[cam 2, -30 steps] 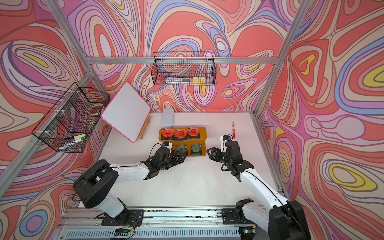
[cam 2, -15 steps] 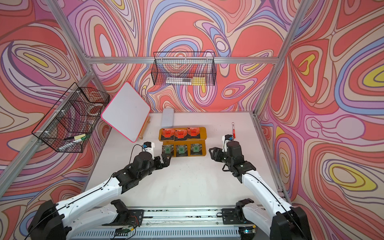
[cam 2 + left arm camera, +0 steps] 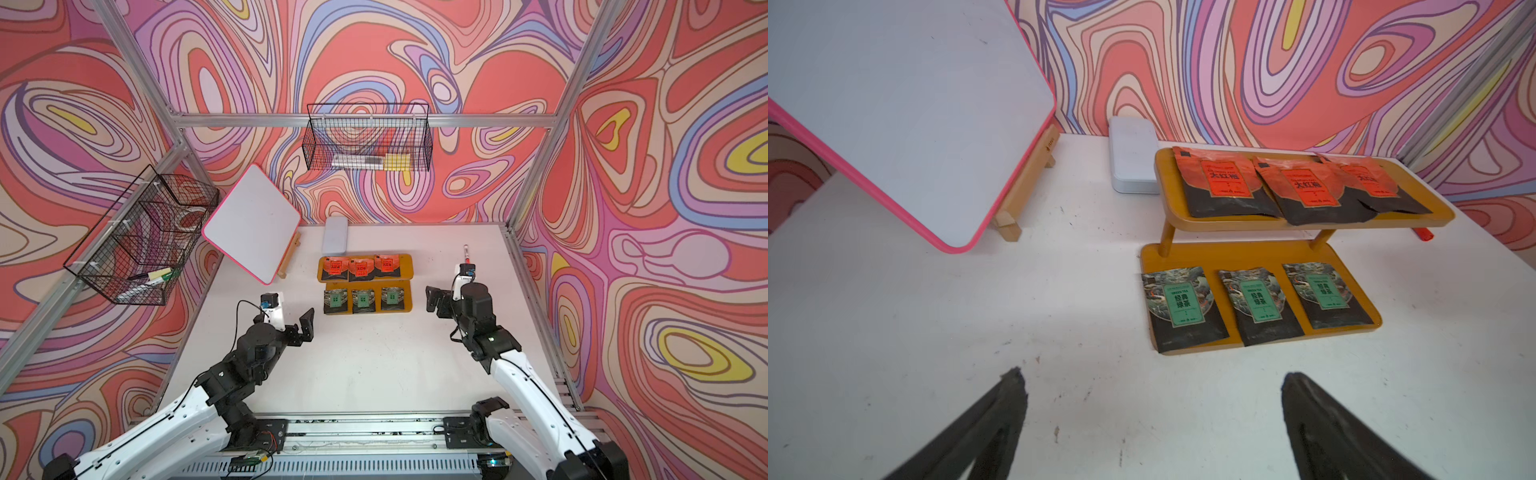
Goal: Place the tea bags on the shelf by color
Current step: Reset both arms
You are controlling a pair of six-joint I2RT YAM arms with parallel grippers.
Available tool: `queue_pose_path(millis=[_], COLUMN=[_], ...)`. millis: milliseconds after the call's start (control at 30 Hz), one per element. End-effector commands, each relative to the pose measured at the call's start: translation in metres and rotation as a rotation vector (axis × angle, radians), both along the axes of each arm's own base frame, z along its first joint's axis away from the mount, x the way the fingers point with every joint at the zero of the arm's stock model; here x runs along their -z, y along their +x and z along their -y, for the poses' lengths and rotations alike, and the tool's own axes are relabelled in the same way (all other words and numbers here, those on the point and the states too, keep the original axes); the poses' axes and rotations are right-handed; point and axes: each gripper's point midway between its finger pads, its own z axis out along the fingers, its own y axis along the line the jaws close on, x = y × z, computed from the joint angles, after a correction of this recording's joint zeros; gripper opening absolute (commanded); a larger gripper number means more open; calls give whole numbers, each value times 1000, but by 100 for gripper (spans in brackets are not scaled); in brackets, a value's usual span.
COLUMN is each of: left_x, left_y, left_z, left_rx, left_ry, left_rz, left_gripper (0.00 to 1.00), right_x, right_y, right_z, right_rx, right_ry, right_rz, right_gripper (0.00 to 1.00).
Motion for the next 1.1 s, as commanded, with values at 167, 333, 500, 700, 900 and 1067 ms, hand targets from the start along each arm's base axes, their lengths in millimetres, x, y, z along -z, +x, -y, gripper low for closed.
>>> queue_pose_path(millis=[167, 333, 500, 700, 900, 1067], left_x=[-31, -13, 6, 42, 80, 97], left_y=[30, 54, 64, 84, 108, 117], left_z=[-28, -73, -113, -120, -118, -114], left_rx=[-140, -232, -314, -274, -223, -191], left_ry=[303, 308, 273, 214, 194, 205], left_rz=[156, 146, 134, 81, 45, -32], left_gripper=[99, 99, 99, 99, 99, 99], right_x=[-5, -2, -1, 10, 12, 10], right_y=[7, 25, 39, 50, 57, 64], right_z=[40, 59, 75, 91, 100, 105], right_rx=[197, 291, 319, 343, 371, 373], right_ry=[-119, -238, -273, -240, -226, -265], right_rz=[53, 83, 108, 121, 150, 178], right_gripper=[98, 98, 98, 98, 98, 98])
